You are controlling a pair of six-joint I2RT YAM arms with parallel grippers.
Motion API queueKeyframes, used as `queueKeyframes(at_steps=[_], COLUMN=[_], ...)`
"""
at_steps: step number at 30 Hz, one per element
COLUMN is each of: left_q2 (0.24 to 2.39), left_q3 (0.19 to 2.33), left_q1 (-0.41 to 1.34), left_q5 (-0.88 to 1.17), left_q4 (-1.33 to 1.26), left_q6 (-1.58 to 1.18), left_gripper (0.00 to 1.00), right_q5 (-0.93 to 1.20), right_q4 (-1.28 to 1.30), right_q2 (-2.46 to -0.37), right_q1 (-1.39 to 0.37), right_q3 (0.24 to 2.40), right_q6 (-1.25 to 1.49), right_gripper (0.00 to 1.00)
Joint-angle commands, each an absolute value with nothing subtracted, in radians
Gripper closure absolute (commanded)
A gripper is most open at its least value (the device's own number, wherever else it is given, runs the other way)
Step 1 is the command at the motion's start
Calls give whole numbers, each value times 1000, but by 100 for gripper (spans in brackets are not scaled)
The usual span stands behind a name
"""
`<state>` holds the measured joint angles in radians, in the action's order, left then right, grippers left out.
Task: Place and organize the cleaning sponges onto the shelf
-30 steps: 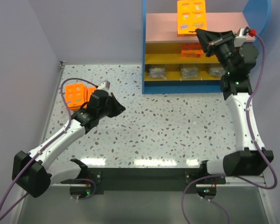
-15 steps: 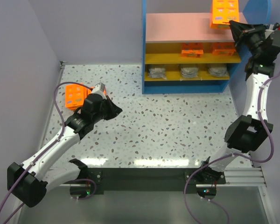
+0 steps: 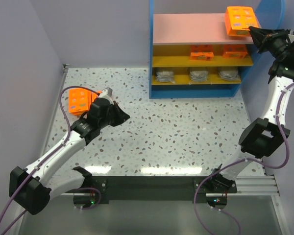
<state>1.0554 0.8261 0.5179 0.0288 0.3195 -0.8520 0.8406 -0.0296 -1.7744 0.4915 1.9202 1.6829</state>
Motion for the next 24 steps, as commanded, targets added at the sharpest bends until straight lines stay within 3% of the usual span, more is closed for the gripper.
queueKeyframes(at_steps=[1,12,16,17,20,22,24], left_q2=[1063,1043,1043,1043,1037,1035,1040], left_q3=[850,862,877,884,903,926,948], left_q1=[511,506,503,502,499,489,476], left_q5=[51,37,32,31,12,3,-35], left_q4=[281,301,310,313,324,340,377], left_q6=[-845,-842,-842,-844,-838,-824,-813], left_gripper=[100,100,100,93,69,51,43], right_q5=[887,873,870,871,865,870,868], right_q4=[-3,52,52,52,48,61,84], right_q2=[-1795,-1838,-1822,-1816,-1783,-1749,-1698], right_q1=[494,495,500,500,508,508,508], right_q3=[1967,2003,2003,2002,2000,1997,1971], right_q6=[1666,1621,1606,1606,1602,1589,1562], right_gripper=[100,100,70,58,42,33,31])
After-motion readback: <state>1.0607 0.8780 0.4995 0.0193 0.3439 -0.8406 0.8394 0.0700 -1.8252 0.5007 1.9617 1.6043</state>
